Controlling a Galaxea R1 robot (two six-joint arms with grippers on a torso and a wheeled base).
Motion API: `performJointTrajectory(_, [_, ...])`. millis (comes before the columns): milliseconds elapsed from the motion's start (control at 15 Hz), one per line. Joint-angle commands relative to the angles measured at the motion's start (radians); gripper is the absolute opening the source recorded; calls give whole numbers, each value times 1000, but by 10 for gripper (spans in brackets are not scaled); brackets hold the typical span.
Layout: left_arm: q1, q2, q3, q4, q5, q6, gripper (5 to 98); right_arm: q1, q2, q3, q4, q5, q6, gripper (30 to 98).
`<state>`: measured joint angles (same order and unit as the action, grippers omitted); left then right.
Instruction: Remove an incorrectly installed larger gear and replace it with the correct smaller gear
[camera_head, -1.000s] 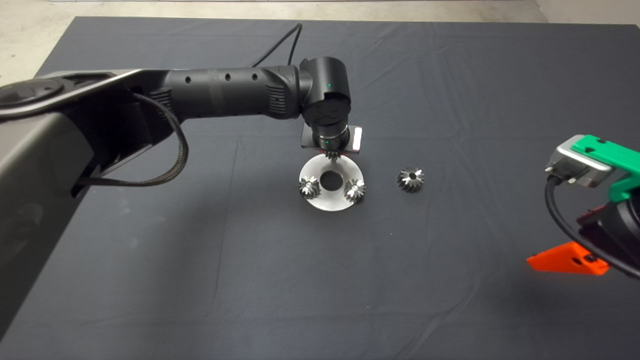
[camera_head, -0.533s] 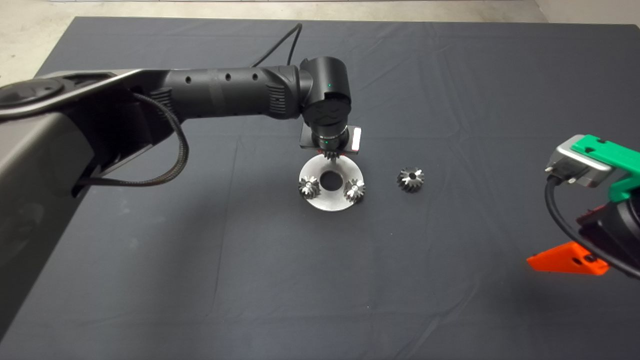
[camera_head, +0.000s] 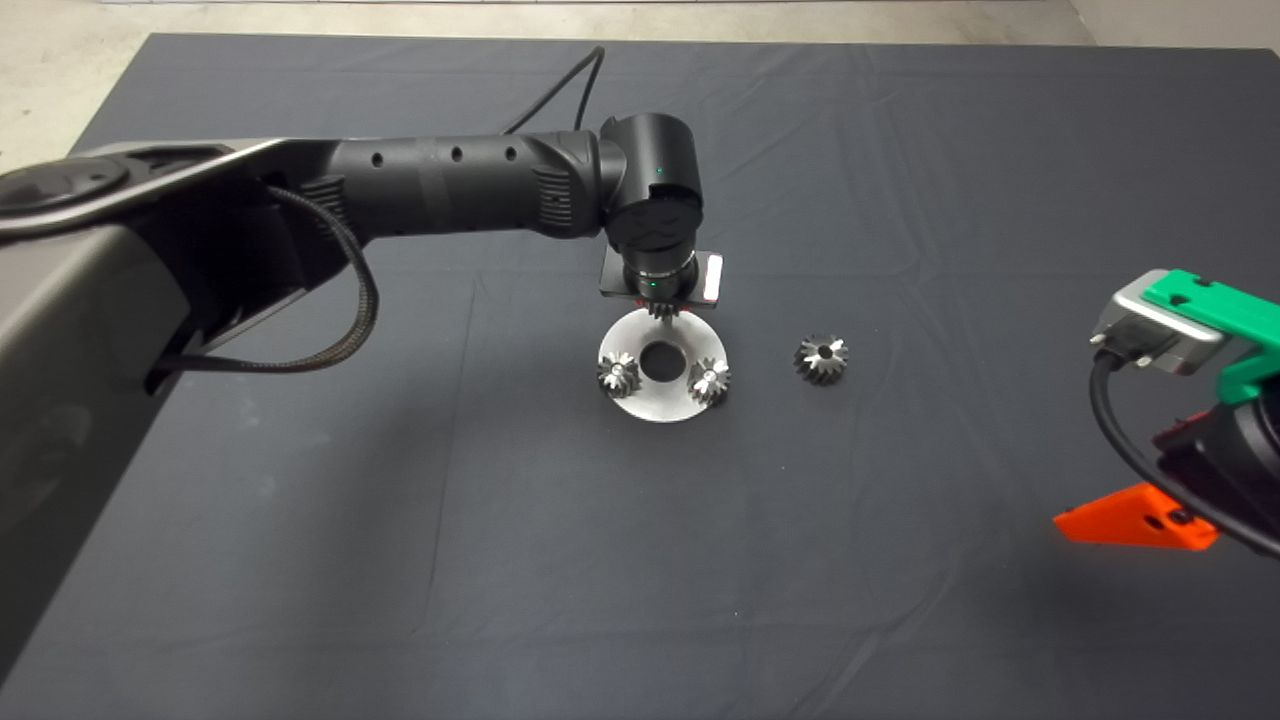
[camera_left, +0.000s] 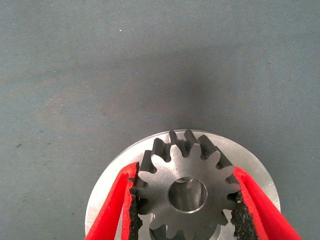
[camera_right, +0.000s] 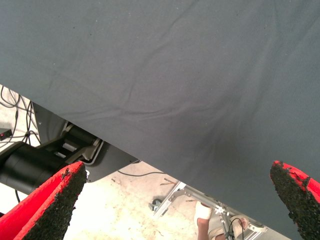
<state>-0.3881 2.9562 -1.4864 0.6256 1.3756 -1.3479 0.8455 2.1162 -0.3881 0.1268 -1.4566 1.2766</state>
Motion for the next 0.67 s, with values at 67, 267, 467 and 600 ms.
performJointTrajectory(67, [-20,-1,-11,39,53,1,353,20,3,5,28,3,4,969])
performJointTrajectory(267, [-18,-1,-9,37,46,0,353,20,2,5,31,2,4,969])
performJointTrajectory(467, [-15,2,-4,37,46,0,353,20,3,5,30,4,6,969])
performJointTrajectory(600, [-15,2,-4,37,45,0,353,20,3,5,29,4,4,969])
